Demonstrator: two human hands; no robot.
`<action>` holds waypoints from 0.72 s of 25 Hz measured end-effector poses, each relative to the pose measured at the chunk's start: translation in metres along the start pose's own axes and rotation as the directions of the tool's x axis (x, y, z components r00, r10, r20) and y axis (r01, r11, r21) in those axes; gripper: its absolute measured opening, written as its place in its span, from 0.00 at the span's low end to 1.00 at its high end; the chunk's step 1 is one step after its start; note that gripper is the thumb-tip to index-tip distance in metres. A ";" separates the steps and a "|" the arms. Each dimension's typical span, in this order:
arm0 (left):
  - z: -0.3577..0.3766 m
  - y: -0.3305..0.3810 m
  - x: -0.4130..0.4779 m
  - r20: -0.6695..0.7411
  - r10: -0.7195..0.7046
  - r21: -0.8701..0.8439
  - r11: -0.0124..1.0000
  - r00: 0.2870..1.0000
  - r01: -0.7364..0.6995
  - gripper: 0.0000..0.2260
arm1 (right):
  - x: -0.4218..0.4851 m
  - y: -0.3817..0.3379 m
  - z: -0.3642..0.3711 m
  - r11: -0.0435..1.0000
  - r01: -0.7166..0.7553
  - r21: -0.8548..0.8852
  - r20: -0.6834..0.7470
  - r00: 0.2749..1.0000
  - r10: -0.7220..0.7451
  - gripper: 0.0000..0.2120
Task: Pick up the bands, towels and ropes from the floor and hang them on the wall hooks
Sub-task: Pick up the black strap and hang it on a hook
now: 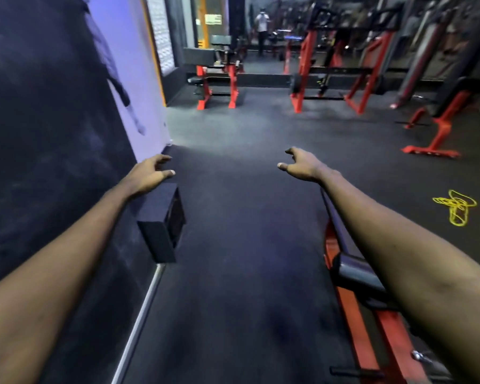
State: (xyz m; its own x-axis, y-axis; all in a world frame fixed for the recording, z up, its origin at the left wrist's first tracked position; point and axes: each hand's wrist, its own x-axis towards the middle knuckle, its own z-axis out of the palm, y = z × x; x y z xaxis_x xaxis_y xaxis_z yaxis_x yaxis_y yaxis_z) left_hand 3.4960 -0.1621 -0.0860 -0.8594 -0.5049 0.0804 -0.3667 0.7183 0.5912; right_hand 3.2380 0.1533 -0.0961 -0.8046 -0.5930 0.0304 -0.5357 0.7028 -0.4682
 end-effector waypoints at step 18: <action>0.196 0.132 0.418 0.339 0.343 -0.105 0.939 0.876 -0.326 0.24 | 0.172 0.223 -0.061 0.835 -0.545 0.074 -0.191 0.814 0.549 0.29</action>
State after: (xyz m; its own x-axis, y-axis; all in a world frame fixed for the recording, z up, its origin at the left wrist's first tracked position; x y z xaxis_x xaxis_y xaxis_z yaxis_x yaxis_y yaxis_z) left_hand 3.0188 -0.1844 -0.1314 -0.9994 -0.0339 0.0006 -0.0264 0.7891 0.6137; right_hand 2.9648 0.2321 -0.1414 -0.9978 -0.0219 -0.0630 0.0105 0.8811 -0.4727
